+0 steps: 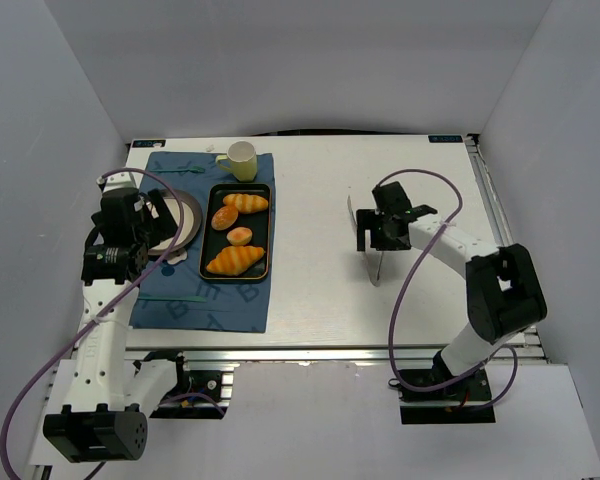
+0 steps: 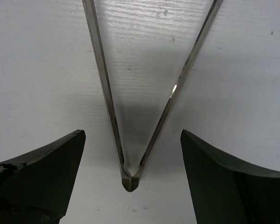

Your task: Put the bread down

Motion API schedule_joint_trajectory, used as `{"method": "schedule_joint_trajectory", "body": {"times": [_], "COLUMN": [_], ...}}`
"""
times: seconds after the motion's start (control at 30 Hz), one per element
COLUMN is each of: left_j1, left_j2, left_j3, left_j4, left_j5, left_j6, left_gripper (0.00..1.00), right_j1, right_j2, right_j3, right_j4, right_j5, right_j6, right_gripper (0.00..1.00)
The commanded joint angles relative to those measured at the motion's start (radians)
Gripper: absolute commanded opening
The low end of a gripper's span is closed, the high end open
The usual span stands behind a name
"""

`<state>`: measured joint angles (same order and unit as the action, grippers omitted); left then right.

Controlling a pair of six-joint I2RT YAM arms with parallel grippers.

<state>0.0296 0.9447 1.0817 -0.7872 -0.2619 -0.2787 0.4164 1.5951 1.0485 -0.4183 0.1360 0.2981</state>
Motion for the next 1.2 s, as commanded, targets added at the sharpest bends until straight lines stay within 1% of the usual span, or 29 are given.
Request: {"method": "schedule_joint_trajectory", "body": {"times": [0.0,0.1,0.23,0.5,0.7,0.77,0.8,0.87,0.9,0.97,1.0,1.03,1.17], "left_j1": [-0.002,-0.002,-0.002,-0.003,-0.002,-0.002,-0.002,-0.002,-0.002,-0.002,-0.002,-0.002,-0.002], "left_j2": [-0.004,-0.006,-0.003,-0.004,-0.020,-0.017,-0.014,-0.011,-0.014,-0.018,-0.021,-0.024,-0.023], "left_j3": [0.021,0.020,0.018,0.014,0.006,0.006,0.009,0.010,0.007,0.004,0.004,0.003,0.012], "left_j4": [0.014,0.014,0.016,0.022,0.026,0.023,0.019,0.014,0.013,0.013,0.013,0.013,0.002], "left_j5": [-0.013,-0.022,-0.025,-0.039,-0.050,-0.048,-0.048,-0.048,-0.049,-0.051,-0.053,-0.053,-0.051], "left_j6": [-0.005,-0.005,-0.005,-0.008,-0.010,-0.008,-0.008,-0.007,-0.007,-0.007,-0.008,-0.008,-0.008], "left_gripper": [0.98,0.98,0.98,0.98,0.98,0.98,0.98,0.98,0.98,0.98,0.98,0.98,0.98], "right_j1": [0.018,0.022,0.033,0.053,0.058,0.058,0.058,0.058,0.058,0.058,0.058,0.058,0.058], "right_j2": [0.040,0.060,0.089,0.210,0.269,0.284,0.287,0.289,0.287,0.273,0.269,0.264,0.183], "right_j3": [0.004,-0.004,-0.012,0.045,0.084,0.094,0.097,0.096,0.093,0.084,0.081,0.081,0.099], "right_j4": [0.036,0.039,0.062,0.075,0.099,0.099,0.099,0.099,0.099,0.110,0.107,0.102,0.043], "right_j5": [0.054,0.092,0.096,0.172,0.139,0.131,0.131,0.126,0.129,0.126,0.129,0.131,0.146], "right_j6": [0.012,0.044,0.058,0.061,0.064,0.065,0.065,0.067,0.070,0.070,0.069,0.068,0.043], "right_gripper": [0.89,0.89,0.89,0.89,0.88,0.86,0.82,0.80,0.76,0.70,0.63,0.61,0.58]}}
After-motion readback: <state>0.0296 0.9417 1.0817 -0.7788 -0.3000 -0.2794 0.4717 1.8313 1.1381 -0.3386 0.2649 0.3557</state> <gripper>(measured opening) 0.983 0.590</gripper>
